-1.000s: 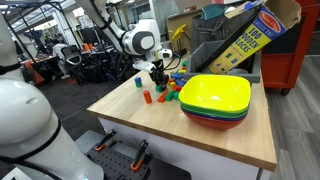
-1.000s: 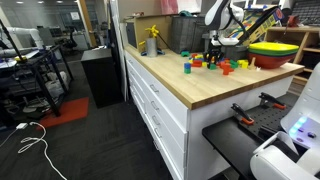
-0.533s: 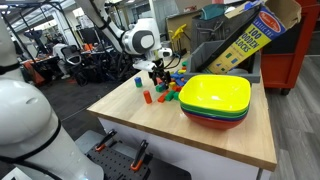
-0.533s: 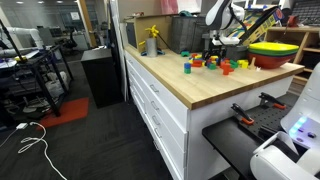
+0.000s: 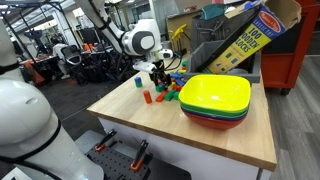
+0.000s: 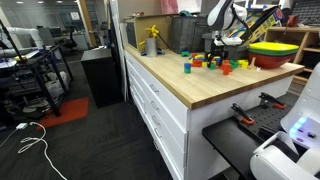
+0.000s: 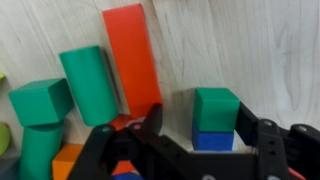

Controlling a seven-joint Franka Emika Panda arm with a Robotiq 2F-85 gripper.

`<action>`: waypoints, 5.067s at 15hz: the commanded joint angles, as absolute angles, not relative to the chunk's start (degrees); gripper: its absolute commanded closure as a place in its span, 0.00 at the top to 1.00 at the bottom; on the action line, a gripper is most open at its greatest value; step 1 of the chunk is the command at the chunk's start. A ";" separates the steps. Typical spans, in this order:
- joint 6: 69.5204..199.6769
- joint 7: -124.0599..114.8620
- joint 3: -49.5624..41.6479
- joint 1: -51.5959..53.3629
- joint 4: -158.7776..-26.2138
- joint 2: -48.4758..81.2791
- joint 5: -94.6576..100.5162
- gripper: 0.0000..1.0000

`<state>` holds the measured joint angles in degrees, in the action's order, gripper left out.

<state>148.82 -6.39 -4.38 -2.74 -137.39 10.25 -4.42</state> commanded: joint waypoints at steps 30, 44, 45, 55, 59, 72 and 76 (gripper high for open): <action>149.55 -7.05 -0.50 -0.03 -141.86 6.44 -4.68 0.12; 149.13 -8.30 -0.67 0.82 -142.82 5.96 -2.58 0.27; 149.08 -8.37 -0.68 0.81 -142.78 5.89 -2.54 0.20; 147.35 -7.65 -0.66 0.19 -141.19 4.07 -4.74 0.08; 145.87 -7.36 -0.11 0.51 -140.08 2.75 -5.26 0.08; 138.14 -5.19 2.51 1.91 -135.26 0.53 -9.91 0.08; 139.23 -5.28 2.85 2.51 -134.52 1.78 -9.50 0.08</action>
<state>140.32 -6.89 2.69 2.31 -135.52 1.65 -8.41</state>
